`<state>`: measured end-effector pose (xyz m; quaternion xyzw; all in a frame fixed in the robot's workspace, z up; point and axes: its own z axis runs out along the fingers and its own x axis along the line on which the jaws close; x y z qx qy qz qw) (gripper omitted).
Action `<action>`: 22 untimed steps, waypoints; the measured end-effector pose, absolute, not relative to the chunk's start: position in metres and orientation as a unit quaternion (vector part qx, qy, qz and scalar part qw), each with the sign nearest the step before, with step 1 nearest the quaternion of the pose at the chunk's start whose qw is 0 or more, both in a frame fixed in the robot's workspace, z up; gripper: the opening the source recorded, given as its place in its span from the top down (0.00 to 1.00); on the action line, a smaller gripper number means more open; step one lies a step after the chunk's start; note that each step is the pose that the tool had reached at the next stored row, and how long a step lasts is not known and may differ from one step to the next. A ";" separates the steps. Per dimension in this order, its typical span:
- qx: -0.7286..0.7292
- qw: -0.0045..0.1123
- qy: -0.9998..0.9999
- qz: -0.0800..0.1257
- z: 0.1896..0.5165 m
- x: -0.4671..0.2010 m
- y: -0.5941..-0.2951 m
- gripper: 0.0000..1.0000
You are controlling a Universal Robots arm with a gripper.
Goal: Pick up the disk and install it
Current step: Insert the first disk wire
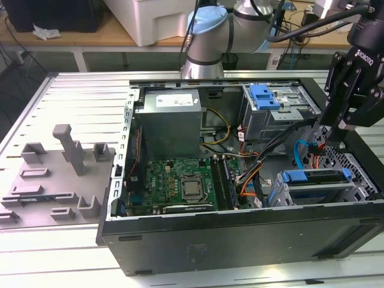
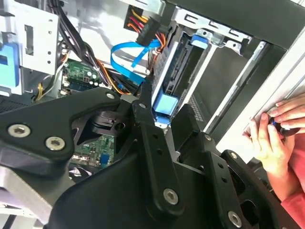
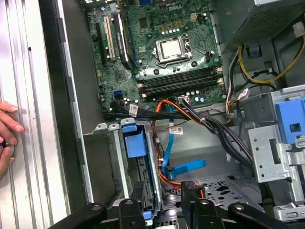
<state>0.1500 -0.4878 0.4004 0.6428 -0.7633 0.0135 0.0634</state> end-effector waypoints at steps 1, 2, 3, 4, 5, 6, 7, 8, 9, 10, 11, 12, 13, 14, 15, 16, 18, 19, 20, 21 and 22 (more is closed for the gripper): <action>0.642 0.064 -0.764 0.014 0.400 0.151 -0.486 0.56; 0.642 0.064 -0.764 0.014 0.400 0.153 -0.485 0.56; 0.642 0.064 -0.764 0.014 0.400 0.154 -0.483 0.56; 0.641 0.064 -0.764 0.013 0.400 0.158 -0.481 0.56; 0.641 0.064 -0.764 0.013 0.400 0.160 -0.480 0.56; 0.641 0.065 -0.764 0.014 0.399 0.161 -0.477 0.56; 0.641 0.066 -0.764 0.014 0.399 0.162 -0.474 0.56; 0.641 0.068 -0.764 0.014 0.398 0.164 -0.472 0.56; 0.641 0.071 -0.764 0.015 0.397 0.166 -0.470 0.56; 0.641 0.074 -0.764 0.016 0.396 0.169 -0.469 0.56; 0.641 0.080 -0.764 0.017 0.395 0.173 -0.466 0.56; 0.640 0.085 -0.763 0.018 0.394 0.176 -0.463 0.56; 0.640 0.088 -0.763 0.019 0.393 0.177 -0.461 0.56; 0.640 0.092 -0.763 0.021 0.393 0.178 -0.459 0.56; 0.639 0.099 -0.762 0.027 0.391 0.178 -0.453 0.56; 0.638 0.103 -0.762 0.030 0.390 0.179 -0.448 0.56; 0.638 0.107 -0.762 0.033 0.389 0.180 -0.444 0.56; 0.638 0.108 -0.762 0.034 0.388 0.181 -0.442 0.56; 0.638 0.110 -0.762 0.035 0.388 0.182 -0.442 0.56; 0.637 0.113 -0.761 0.037 0.387 0.184 -0.441 0.56; 0.637 0.115 -0.761 0.038 0.387 0.185 -0.441 0.56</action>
